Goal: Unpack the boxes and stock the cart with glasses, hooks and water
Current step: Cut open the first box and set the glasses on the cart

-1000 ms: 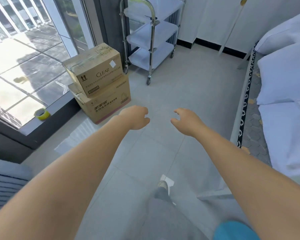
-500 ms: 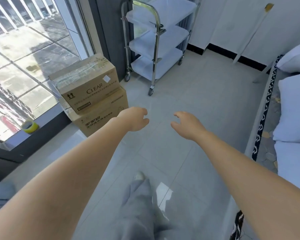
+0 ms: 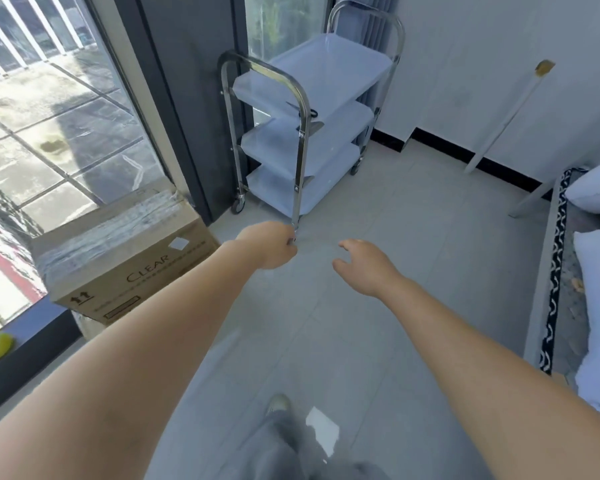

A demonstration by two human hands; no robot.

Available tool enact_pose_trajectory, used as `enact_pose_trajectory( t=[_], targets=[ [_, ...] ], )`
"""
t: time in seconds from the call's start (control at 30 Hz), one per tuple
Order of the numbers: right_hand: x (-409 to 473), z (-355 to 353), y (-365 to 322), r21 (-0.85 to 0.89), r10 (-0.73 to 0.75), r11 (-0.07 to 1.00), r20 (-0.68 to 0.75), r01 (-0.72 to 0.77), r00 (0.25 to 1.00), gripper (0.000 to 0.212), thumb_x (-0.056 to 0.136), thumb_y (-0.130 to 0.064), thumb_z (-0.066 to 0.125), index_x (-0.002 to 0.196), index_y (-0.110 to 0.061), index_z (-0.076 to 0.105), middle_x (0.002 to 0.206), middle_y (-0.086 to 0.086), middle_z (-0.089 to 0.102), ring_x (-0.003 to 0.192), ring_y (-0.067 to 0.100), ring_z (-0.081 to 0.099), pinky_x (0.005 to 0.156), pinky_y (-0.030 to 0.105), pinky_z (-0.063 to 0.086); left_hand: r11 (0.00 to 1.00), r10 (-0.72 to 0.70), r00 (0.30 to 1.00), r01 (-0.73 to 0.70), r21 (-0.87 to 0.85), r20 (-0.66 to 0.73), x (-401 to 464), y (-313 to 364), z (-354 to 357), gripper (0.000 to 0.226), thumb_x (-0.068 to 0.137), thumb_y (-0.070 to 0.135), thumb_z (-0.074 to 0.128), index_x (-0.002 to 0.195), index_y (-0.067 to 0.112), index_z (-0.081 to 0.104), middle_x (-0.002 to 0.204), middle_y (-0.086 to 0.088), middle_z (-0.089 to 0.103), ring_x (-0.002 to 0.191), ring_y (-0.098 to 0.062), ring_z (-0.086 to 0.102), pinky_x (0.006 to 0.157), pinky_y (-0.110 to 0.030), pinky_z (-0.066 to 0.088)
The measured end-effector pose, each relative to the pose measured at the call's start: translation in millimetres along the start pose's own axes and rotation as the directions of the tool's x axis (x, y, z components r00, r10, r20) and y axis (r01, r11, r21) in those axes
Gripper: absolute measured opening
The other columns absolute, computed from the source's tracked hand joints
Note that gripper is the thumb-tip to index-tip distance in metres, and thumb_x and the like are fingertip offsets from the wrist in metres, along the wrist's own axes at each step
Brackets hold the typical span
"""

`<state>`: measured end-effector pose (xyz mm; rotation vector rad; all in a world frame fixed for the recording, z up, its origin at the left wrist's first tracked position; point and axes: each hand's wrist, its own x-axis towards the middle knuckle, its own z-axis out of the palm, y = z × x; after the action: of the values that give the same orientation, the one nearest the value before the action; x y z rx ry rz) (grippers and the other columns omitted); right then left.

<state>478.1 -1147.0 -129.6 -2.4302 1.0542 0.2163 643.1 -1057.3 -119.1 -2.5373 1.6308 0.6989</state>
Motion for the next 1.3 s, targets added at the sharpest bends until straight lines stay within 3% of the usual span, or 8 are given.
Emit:
enact_pose_trajectory(
  t=[0.13,0.3,0.57,0.63,0.77,0.93,1.1,1.3],
  targets=[
    [57.6,-31.4,11.8,0.017,-0.006,1.0,-0.002,0.006,1.0,0.05,0.096,-0.025,0.045,0.142,-0.007,0.037,0.146,0.011,0.038,0.135,0.024,0.033,0.106,0.03,0.029,1.0,0.001,1.0,-0.001,-0.018,0.02,52.1,1.3,-28.9,0.041,0.098,0.031,0.038,0.136,0.017,0.044,0.129,-0.004,0.052,0.114,-0.026,0.051,0.08,-0.03,0.038],
    [132.1,-63.8,44.0,-0.002,-0.01,1.0,0.008,0.01,1.0,0.049,0.096,-0.025,0.045,0.141,-0.006,0.038,0.144,0.012,0.04,0.133,0.025,0.036,0.105,0.032,0.032,0.999,-0.028,0.999,0.029,-0.03,0.04,122.1,3.2,-43.0,0.015,0.096,0.027,0.039,0.102,0.018,0.05,0.105,-0.004,0.054,0.09,-0.022,0.048,0.074,-0.029,0.038],
    [263.6,-125.3,107.5,-0.027,-0.102,0.994,0.068,0.104,0.992,0.046,0.097,-0.024,0.045,0.139,-0.006,0.04,0.139,0.016,0.044,0.127,0.028,0.041,0.1,0.033,0.035,0.987,-0.113,0.994,0.113,-0.113,0.007,251.6,41.2,-71.9,0.043,0.098,0.031,0.038,0.139,0.019,0.04,0.14,-0.002,0.045,0.124,-0.025,0.046,0.092,-0.033,0.039],
    [296.2,-141.0,122.7,-0.033,-0.13,0.99,0.116,0.135,0.985,0.042,0.096,-0.024,0.045,0.132,-0.002,0.045,0.135,0.017,0.047,0.123,0.03,0.044,0.098,0.035,0.037,0.973,-0.176,0.984,0.177,-0.15,0.017,279.8,51.7,-85.1,0.044,0.098,0.033,0.038,0.14,0.02,0.039,0.141,-0.001,0.044,0.126,-0.024,0.045,0.097,-0.035,0.039],
    [360.3,-169.9,135.1,-0.058,-0.213,0.972,0.195,0.228,0.957,0.043,0.096,-0.026,0.045,0.131,-0.001,0.045,0.135,0.015,0.047,0.122,0.03,0.045,0.098,0.036,0.038,0.934,-0.299,0.954,0.294,-0.206,0.005,321.5,53.1,-103.9,0.037,0.096,0.031,0.038,0.127,0.016,0.051,0.12,0.001,0.055,0.107,-0.023,0.054,0.085,-0.035,0.044],
    [425.2,-187.8,120.4,-0.037,-0.305,0.946,0.239,0.323,0.922,0.036,0.095,-0.025,0.046,0.121,-0.001,0.05,0.123,0.013,0.052,0.117,0.03,0.048,0.093,0.036,0.041,0.883,-0.414,0.91,0.401,-0.245,0.0,340.7,36.8,-119.8,0.043,0.098,0.032,0.039,0.139,0.021,0.042,0.14,-0.001,0.045,0.127,-0.024,0.045,0.1,-0.037,0.04],
    [481.0,-188.5,97.5,-0.063,-0.36,0.917,0.298,0.395,0.884,0.048,0.097,-0.023,0.042,0.141,-0.004,0.037,0.146,0.011,0.037,0.132,0.026,0.037,0.105,0.034,0.032,0.863,-0.467,0.877,0.424,-0.273,-0.115,372.3,14.6,-135.8,0.036,0.097,0.031,0.04,0.129,0.017,0.049,0.126,-0.002,0.053,0.112,-0.024,0.052,0.083,-0.034,0.043],
    [559.0,-177.9,71.4,-0.038,-0.382,0.912,0.283,0.408,0.88,0.028,0.098,-0.017,0.039,0.114,0.001,0.053,0.123,0.015,0.051,0.111,0.032,0.05,0.09,0.035,0.04,0.864,-0.463,0.846,0.364,-0.347,-0.266,428.7,-31.1,-169.6,0.027,0.097,0.024,0.038,0.117,0.014,0.054,0.111,-0.002,0.057,0.096,-0.023,0.055,0.076,-0.03,0.043]
  ],
)
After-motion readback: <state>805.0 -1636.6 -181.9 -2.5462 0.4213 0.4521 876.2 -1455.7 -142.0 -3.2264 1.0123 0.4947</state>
